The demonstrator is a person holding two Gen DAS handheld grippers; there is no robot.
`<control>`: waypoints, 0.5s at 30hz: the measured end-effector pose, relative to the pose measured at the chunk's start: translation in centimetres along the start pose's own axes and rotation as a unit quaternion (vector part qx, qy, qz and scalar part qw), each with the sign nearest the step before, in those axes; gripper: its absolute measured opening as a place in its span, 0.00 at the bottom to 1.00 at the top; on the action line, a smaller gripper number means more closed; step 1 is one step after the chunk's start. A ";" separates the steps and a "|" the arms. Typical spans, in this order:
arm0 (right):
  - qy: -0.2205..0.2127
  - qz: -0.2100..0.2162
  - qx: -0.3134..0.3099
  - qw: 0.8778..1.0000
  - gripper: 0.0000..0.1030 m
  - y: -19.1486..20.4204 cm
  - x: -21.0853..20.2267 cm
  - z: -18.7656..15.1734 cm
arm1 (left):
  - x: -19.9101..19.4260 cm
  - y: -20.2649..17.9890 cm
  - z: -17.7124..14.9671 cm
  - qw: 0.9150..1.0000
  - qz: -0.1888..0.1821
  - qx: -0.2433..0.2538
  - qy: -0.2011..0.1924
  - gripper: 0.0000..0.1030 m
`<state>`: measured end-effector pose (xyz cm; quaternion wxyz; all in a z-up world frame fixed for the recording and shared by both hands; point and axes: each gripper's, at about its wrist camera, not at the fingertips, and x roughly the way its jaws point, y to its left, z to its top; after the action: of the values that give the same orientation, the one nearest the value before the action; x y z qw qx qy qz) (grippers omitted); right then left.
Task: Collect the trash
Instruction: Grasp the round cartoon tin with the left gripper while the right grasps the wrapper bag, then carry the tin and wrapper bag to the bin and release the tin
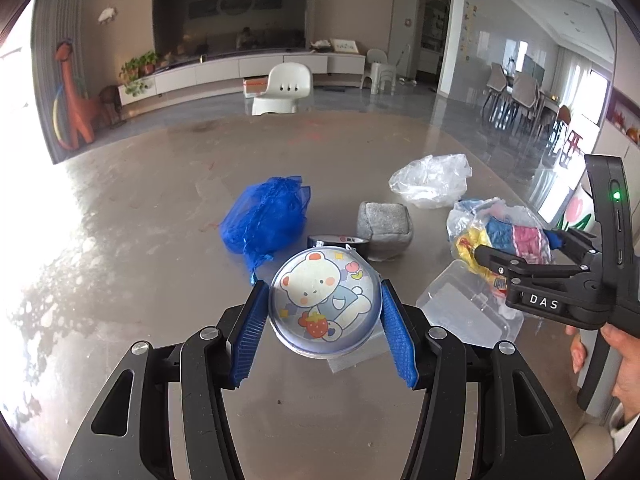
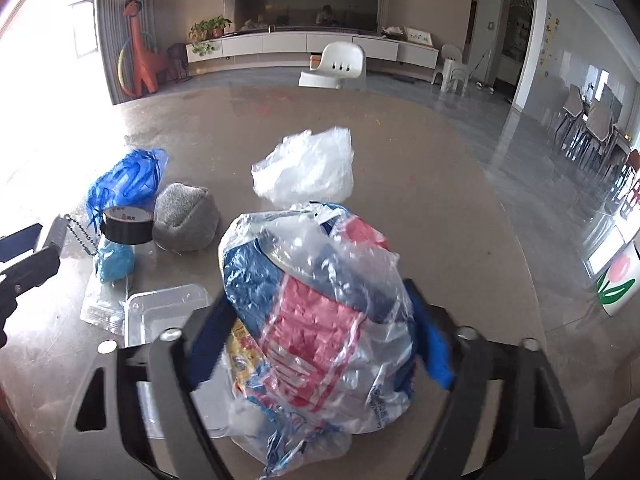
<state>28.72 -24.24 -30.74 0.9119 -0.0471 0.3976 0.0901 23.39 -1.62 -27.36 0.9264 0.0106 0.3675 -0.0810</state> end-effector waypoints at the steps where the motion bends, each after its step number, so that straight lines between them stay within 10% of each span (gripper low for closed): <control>1: -0.002 0.003 0.001 1.000 0.55 -0.1 -0.3 0.1 | -0.1 -0.1 0.0 1.000 0.000 -0.001 -0.001 0.53; 15: -0.115 0.006 -0.017 0.993 0.42 -0.9 -16.7 -0.8 | -6.6 -4.6 2.0 0.999 -0.021 0.010 -0.047 0.53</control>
<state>17.15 -27.37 -19.01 0.9501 -0.0497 0.2888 0.1072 19.32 -5.40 -21.24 0.9404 0.0087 0.3233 -0.1047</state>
